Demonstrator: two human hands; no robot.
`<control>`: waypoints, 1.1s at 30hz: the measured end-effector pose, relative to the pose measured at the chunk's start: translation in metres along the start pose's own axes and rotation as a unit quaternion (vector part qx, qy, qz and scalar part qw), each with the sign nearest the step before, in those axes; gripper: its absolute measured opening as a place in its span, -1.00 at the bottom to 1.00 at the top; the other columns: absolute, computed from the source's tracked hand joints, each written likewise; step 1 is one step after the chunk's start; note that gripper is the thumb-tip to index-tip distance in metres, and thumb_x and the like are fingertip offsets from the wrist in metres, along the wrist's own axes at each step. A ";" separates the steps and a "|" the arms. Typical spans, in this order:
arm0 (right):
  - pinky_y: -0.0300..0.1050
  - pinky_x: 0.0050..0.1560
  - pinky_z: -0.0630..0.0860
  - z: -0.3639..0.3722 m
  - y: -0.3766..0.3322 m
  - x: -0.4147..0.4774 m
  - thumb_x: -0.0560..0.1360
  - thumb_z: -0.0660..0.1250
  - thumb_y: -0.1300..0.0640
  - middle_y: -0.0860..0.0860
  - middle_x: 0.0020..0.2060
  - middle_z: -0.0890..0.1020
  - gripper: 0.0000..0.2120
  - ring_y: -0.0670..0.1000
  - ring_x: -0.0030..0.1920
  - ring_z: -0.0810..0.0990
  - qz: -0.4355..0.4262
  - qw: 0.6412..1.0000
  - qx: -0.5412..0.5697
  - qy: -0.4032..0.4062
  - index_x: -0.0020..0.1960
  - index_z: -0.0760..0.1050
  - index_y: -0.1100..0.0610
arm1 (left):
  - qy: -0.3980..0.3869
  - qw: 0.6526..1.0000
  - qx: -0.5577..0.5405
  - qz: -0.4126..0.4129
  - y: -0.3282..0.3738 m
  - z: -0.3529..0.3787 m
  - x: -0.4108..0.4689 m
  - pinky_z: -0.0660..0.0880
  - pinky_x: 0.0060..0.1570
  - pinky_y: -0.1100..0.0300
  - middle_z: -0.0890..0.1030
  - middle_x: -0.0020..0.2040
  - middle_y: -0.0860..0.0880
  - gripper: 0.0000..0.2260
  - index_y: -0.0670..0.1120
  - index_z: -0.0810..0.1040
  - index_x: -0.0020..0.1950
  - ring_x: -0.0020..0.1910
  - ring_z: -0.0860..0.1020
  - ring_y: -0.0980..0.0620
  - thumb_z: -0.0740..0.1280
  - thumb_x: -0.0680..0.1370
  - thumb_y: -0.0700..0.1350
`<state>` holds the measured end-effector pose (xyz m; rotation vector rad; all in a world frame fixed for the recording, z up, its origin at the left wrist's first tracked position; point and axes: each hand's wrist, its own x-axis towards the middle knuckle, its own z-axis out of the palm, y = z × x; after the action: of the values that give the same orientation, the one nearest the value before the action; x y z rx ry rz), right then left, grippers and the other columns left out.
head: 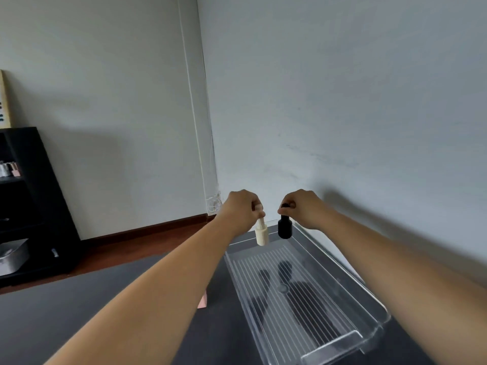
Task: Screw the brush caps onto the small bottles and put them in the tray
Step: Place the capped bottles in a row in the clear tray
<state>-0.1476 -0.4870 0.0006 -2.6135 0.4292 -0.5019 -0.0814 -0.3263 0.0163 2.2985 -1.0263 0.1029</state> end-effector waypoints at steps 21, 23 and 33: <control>-0.20 -0.10 0.32 0.012 0.038 0.030 0.43 0.44 0.12 -0.04 -0.17 0.52 -0.65 -0.05 -0.12 0.44 -0.014 0.999 -0.039 -0.028 0.19 0.54 0.12 | -0.008 1.000 0.015 -0.006 -0.017 0.044 0.049 0.50 0.05 0.13 0.62 0.05 -0.09 -0.65 -0.15 0.53 0.21 0.01 0.57 -0.04 0.44 0.45 -0.12; -0.24 -0.21 0.30 0.001 0.030 0.026 0.43 0.43 0.13 -0.07 -0.23 0.52 -0.69 -0.09 -0.20 0.45 -0.023 0.999 -0.028 -0.011 0.17 0.55 0.12 | 0.013 1.000 0.023 -0.003 -0.018 0.026 0.044 0.50 0.06 0.13 0.62 0.01 -0.06 -0.67 -0.13 0.55 0.19 0.00 0.56 -0.02 0.44 0.45 -0.12; -0.24 -0.28 0.38 0.009 -0.072 -0.023 0.41 0.44 0.00 -0.09 -0.35 0.56 -0.84 -0.10 -0.31 0.52 -0.115 0.990 0.058 -0.054 -0.03 0.60 -0.01 | 0.059 0.996 0.060 -0.030 -0.054 -0.078 -0.044 0.51 0.00 0.16 0.58 -0.16 0.01 -0.80 -0.12 0.64 -0.01 -0.09 0.58 0.01 0.45 0.42 -0.08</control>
<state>-0.1492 -0.4141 0.0211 -2.5751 0.0621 -0.4407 -0.0610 -0.2262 0.0383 2.3977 -0.9126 0.2784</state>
